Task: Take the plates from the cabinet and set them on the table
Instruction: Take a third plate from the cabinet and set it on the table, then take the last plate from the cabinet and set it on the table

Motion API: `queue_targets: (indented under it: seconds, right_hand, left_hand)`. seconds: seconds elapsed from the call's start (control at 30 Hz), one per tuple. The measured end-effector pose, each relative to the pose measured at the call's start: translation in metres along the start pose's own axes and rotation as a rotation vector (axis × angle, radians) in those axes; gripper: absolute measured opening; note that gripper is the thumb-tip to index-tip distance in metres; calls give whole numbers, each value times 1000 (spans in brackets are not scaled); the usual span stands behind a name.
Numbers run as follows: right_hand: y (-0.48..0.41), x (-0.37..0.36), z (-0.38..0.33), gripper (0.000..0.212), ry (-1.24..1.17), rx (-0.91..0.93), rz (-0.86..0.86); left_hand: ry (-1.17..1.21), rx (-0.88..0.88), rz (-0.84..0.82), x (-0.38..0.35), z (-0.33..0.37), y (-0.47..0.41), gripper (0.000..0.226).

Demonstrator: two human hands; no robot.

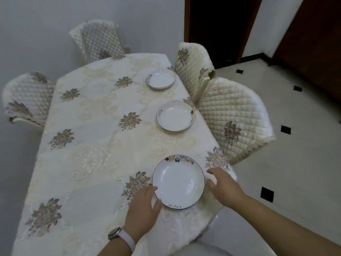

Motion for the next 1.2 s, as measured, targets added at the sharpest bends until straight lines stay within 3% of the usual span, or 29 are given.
queue_targets:
  seconds: [0.27,0.4,0.6,0.9,1.2]
  right_hand:
    - [72,31,-22,42,387,159,114]
    - [110,58,-22,49,465,95,226]
    - [177,89,-9,44,537,-2,336]
    - [267,143,61,47,513,-208,434]
    - [391,223,187,58,473,-460,515]
  left_hand:
    - [-123,-388,-16,10,56,8,52]
    - [-189,-589,-47,14,97,10,51]
    - [-129,-726,-69,14,174,31,54]
    - [-115,-982,-80,-23,301,89,47]
    - [-110,-1157,-156,-105,470,157,50]
Point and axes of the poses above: each hand's wrist, its own y-axis away from the middle knuckle, its own x-axis out of the back of the hand, z = x × y, the point moved 6 cm from there along -y, towards the middle knuckle, and after that the axes turned 5 degrees about x, right-handed, at the moved point
